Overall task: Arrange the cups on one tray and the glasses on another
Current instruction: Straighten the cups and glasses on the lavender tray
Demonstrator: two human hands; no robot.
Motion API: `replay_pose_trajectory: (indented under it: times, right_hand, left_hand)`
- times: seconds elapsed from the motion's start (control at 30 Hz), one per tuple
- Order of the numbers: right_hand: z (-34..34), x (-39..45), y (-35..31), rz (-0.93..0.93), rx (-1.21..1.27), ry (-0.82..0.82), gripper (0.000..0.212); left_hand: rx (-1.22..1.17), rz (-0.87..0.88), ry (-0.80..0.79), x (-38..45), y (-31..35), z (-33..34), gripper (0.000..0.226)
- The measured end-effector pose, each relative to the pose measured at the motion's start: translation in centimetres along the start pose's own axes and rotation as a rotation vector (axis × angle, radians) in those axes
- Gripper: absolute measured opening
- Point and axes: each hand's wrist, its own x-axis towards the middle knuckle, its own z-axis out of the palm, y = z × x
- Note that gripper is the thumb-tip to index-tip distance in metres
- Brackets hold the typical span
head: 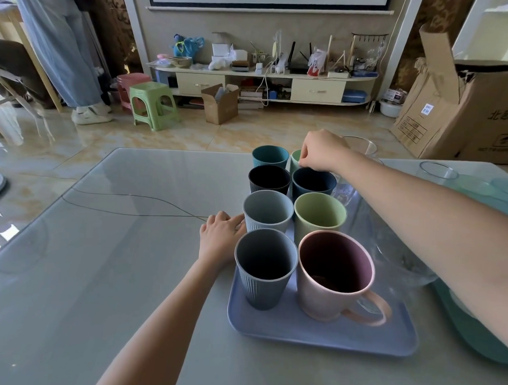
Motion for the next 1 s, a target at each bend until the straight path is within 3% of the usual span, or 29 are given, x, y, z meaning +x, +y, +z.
replay_pose_trajectory:
  times: [0.17, 0.3, 0.5, 0.7, 0.83, 1.0]
  right_hand:
    - [-0.3, 0.2, 0.4, -0.021, 0.093, -0.096, 0.016]
    - [-1.4, -1.7, 0.8, -0.029, 0.249, 0.028, 0.021]
    - [-4.5, -11.4, 0.6, -0.201, 0.132, 0.169, 0.022]
    - [-5.2, -21.2, 0.5, -0.216, 0.130, 0.033, 0.027]
    - [-4.9, -24.3, -0.5, -0.239, -0.052, -0.123, 0.031]
    - [-4.2, -25.0, -0.9, -0.301, -0.148, -0.172, 0.028]
  left_hand:
    - [0.015, 0.002, 0.001, 0.0, 0.0, 0.0, 0.038]
    - [0.000, 0.018, 0.008, -0.3, -0.1, 0.0, 0.033]
    - [-0.147, -0.005, 0.075, -2.2, -1.0, 0.3, 0.030]
    - [-0.321, -0.023, 0.125, -6.5, -0.9, 0.1, 0.053]
    - [-0.320, -0.038, 0.116, -7.9, -1.2, 0.2, 0.054]
    - [-0.294, -0.037, 0.114, -8.1, -1.4, 0.4, 0.054]
